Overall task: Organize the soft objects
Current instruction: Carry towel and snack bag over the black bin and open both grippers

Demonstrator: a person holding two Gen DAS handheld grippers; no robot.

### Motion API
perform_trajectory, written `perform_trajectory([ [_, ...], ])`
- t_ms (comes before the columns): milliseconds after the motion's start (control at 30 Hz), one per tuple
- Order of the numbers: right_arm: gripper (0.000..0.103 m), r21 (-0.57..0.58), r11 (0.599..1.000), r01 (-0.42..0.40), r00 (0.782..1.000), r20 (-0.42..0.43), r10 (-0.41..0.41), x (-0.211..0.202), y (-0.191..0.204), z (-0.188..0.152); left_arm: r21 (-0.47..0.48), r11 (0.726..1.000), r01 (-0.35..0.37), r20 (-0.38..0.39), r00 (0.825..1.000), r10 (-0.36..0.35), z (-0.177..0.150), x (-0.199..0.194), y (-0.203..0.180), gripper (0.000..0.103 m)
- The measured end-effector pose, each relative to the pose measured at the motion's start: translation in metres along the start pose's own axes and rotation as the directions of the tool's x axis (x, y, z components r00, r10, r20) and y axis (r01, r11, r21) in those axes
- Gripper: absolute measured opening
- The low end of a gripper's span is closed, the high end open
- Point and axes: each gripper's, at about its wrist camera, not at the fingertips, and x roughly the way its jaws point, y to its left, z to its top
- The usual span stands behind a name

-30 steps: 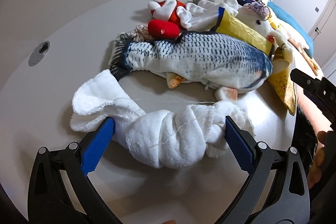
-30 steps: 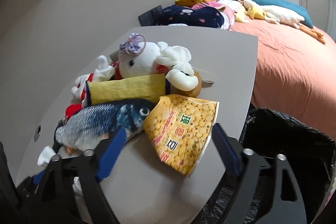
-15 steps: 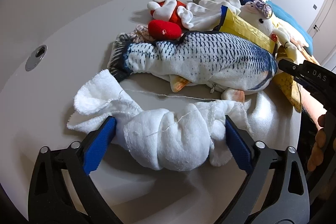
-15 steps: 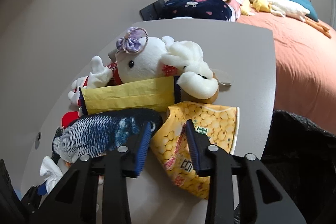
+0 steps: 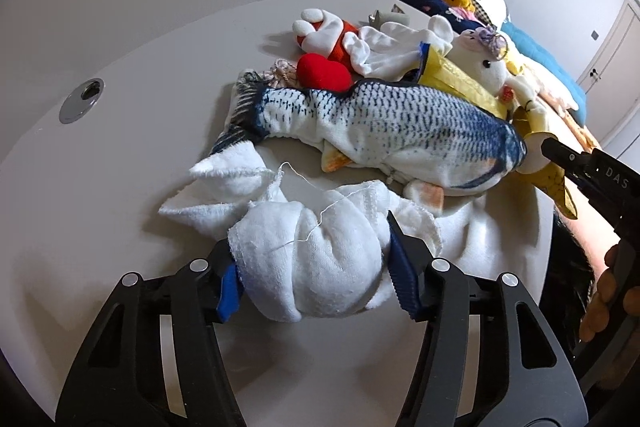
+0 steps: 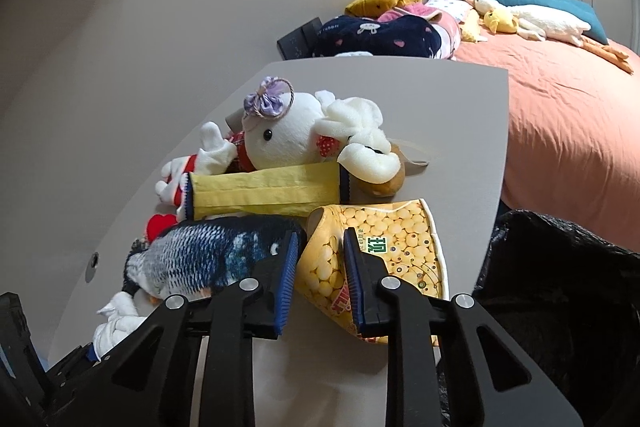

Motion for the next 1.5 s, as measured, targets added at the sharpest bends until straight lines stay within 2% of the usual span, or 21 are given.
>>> perform_trajectory([
  [333,0.025,-0.011,1.000,-0.020,0.997,0.080,0.021,-0.051,0.000,-0.006,0.038,0.999,0.019,0.070,0.997,-0.021,-0.010,-0.040,-0.012,0.058],
  [600,0.025,-0.001,1.000,0.004,0.990,0.139,-0.004,-0.091,-0.014,-0.013,0.099,0.994,0.056,0.103,0.993,-0.066,-0.019,-0.064,-0.039,0.058],
  [1133,0.025,0.059,0.993,0.105,0.973,0.198,-0.114,-0.152,-0.074,-0.033,0.229,0.962,0.152,0.066,0.983,-0.171,-0.041,-0.070,-0.119,0.058],
  [1500,0.025,0.136,0.976,0.171,0.957,0.213,-0.198,-0.181,-0.127,-0.042,0.356,0.907,0.225,-0.011,0.971,-0.237,-0.057,-0.057,-0.191,0.059],
])
